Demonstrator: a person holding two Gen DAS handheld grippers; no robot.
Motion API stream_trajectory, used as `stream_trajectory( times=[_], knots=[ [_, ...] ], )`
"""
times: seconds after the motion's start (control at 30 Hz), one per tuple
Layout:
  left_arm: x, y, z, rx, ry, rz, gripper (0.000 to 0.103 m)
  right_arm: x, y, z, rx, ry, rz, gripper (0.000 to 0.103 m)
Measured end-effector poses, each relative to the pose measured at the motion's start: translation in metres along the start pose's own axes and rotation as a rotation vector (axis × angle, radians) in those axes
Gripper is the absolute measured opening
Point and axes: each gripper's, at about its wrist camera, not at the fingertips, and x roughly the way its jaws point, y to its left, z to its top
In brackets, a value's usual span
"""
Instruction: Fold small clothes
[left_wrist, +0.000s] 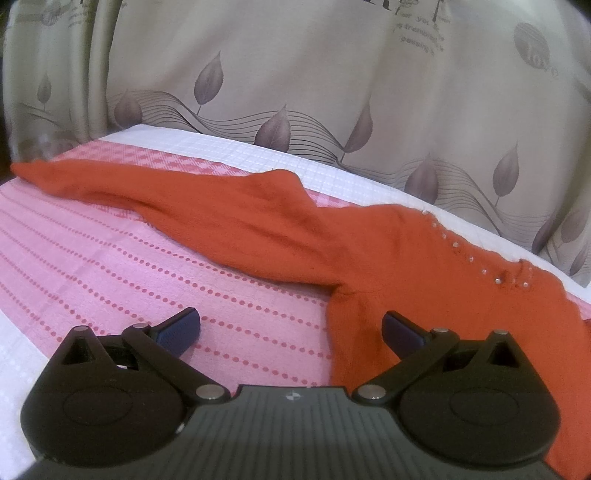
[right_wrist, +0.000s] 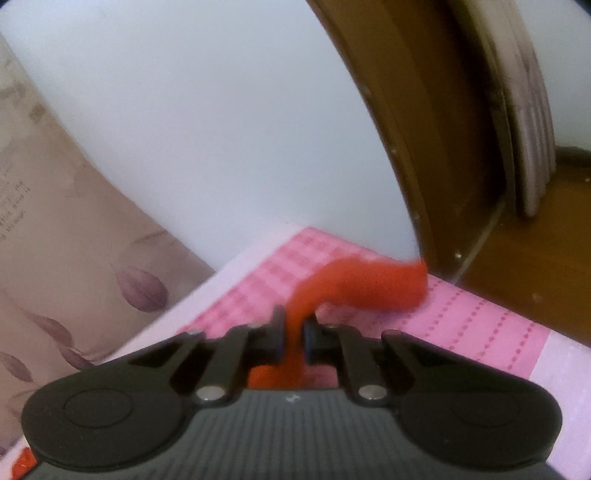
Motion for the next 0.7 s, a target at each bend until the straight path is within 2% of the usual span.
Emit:
stream_trajectory(
  times=[0.23, 0.47, 0.6, 0.7],
  knots=[
    [0.0, 0.001, 0.001, -0.012, -0.002, -0.003, 0.103, -0.026, 0.036, 0.008, 0.027, -0.013, 0.136, 0.01],
    [0.0, 0.0, 0.001, -0.014, -0.002, -0.003, 0.103, -0.038, 0.082, -0.007, 0.102, 0.021, 0.285, 0.01],
    [0.0, 0.001, 0.0, -0.013, -0.002, -0.002, 0.103, -0.046, 0.132, -0.027, 0.083, 0.042, 0.381, 0.01],
    [0.0, 0.001, 0.0, -0.014, -0.002, -0.003, 0.103, -0.046, 0.182, -0.055, 0.042, 0.07, 0.457, 0.01]
  ],
)
